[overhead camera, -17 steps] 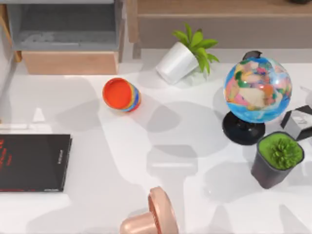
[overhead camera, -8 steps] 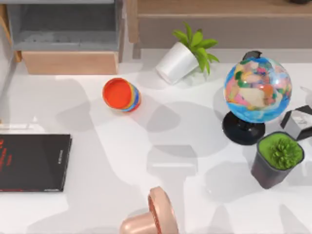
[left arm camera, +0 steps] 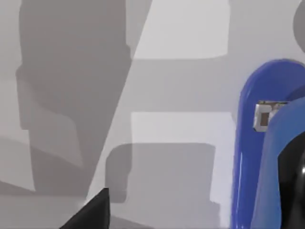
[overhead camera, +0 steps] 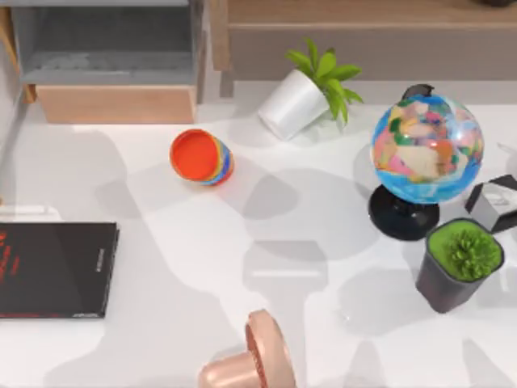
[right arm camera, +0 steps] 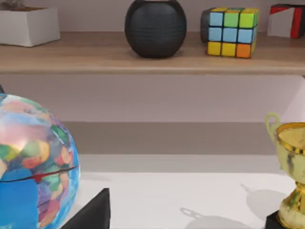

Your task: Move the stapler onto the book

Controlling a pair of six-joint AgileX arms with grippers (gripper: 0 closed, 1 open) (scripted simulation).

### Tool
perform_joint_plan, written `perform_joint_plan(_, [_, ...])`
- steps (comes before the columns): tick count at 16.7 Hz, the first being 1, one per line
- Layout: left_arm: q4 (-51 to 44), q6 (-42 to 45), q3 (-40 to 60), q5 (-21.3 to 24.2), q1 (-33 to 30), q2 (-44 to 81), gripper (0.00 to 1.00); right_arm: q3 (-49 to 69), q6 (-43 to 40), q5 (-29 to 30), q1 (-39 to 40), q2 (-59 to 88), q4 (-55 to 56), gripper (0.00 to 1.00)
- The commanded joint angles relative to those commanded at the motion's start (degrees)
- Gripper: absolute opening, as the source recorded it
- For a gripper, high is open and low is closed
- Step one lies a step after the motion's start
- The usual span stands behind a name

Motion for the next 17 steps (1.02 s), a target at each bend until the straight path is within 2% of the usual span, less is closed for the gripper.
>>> perform_joint_plan(4, [0.18, -0.04, -0.15, -0.01, -0.07, 0.22, 1.00, 0.00, 0.00, 0.00, 0.00, 0.00, 0.00, 1.00])
perform_joint_plan(17, [0.18, -0.04, -0.15, -0.01, -0.07, 0.22, 0.02, 0.00, 0.00, 0.00, 0.00, 0.00, 0.00, 1.00])
